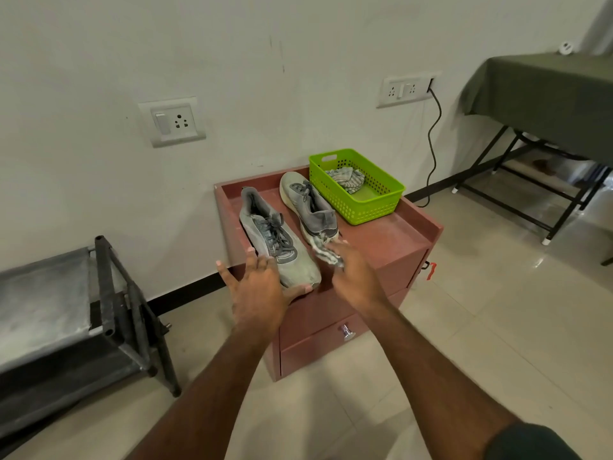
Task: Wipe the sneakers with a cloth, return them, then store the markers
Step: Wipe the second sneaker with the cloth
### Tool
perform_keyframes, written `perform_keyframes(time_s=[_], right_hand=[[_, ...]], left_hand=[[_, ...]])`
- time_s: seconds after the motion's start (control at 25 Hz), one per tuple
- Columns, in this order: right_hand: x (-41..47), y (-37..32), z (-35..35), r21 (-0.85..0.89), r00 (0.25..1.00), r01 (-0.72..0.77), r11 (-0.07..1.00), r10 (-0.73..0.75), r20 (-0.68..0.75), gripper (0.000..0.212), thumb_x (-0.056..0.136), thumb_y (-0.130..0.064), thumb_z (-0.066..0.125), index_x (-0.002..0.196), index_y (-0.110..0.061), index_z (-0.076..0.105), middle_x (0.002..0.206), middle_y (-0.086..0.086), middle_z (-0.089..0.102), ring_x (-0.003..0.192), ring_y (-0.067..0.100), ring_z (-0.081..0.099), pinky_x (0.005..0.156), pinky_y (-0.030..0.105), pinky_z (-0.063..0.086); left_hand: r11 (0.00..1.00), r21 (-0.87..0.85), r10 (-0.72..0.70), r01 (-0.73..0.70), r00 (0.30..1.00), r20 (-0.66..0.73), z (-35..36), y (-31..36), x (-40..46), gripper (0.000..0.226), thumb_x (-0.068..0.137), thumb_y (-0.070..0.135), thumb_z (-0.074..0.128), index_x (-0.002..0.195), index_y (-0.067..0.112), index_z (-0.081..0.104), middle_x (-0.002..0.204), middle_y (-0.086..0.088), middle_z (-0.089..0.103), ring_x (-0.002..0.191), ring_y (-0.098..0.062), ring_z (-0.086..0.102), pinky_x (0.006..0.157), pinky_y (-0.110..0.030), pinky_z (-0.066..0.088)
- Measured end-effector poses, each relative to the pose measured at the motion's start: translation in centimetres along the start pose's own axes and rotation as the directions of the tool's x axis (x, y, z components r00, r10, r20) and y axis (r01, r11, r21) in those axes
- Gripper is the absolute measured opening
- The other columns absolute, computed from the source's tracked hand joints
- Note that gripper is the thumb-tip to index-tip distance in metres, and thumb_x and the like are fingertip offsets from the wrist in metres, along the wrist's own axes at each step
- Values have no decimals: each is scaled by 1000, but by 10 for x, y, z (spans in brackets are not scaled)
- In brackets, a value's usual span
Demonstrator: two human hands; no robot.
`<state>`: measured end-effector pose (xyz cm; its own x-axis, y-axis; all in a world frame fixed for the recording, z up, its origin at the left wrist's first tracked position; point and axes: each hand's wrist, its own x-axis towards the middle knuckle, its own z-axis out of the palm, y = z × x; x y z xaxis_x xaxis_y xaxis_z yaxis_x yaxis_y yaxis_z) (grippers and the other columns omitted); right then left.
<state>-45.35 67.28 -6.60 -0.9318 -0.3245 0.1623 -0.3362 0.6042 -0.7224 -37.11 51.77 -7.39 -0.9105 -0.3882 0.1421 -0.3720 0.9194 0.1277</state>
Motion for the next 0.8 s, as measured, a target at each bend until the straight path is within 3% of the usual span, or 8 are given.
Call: perform_keyframes(time_s=[0.2,0.28,0.36,0.4,0.48,0.56,0.72,0.8], right_hand=[[-9,-39,36,-280,950,190,941,-103,296,28,83,-2,58,103,-14,73,103,9,73,98,28,66,75,30,48],[-5,-43,32,123,943,-123,985,77,323,29,80,1,52,93,-11,75,89,8,77,83,27,70,63,31,53],[2,-31,16,529,918,-391,753,277,283,40,81,9,48,95,-13,79,87,6,79,74,23,69,58,29,55],[8,-22,6,611,925,-371,699,335,179,43,81,9,48,100,-16,78,91,4,79,77,20,70,63,30,58],[14,-3,-11,440,951,-195,877,279,-135,52,81,6,52,118,-24,74,110,-3,76,96,13,70,81,24,57],[16,5,-14,219,970,-41,975,91,-226,63,81,11,50,129,-26,68,135,-4,64,119,11,60,97,21,49],[13,3,12,41,976,-2,999,-7,217,54,91,5,55,131,-29,66,149,-1,52,132,19,53,101,24,42],[12,-5,13,-68,964,-83,994,97,246,53,82,6,54,115,-30,76,132,-3,67,118,19,64,95,24,51]], left_hand=[[990,74,113,-116,993,45,6,-6,6,66,96,58,44,150,21,36,159,1,34,152,-12,14,115,-69,-10],[988,59,139,-142,989,57,7,-9,9,67,94,59,48,151,25,35,160,3,32,151,-12,14,117,-66,-6],[983,49,171,-175,983,68,6,-10,11,84,88,78,36,152,25,32,161,2,30,152,-15,16,116,-63,-9],[980,50,188,-191,980,63,6,-10,12,87,87,81,29,153,24,32,161,2,30,152,-15,15,117,-63,-8],[979,39,197,-199,979,54,8,-7,13,86,88,80,26,153,24,33,161,1,30,151,-15,16,118,-62,-7],[979,32,197,-199,978,62,8,-2,14,85,89,78,27,153,23,32,161,0,30,151,-15,16,118,-61,-6],[977,61,201,-205,977,70,11,3,18,88,87,79,28,153,21,33,161,-3,32,151,-16,21,120,-58,-3],[973,95,204,-210,976,70,12,4,19,88,86,80,32,152,22,35,160,-3,34,150,-16,23,120,-57,-5]])
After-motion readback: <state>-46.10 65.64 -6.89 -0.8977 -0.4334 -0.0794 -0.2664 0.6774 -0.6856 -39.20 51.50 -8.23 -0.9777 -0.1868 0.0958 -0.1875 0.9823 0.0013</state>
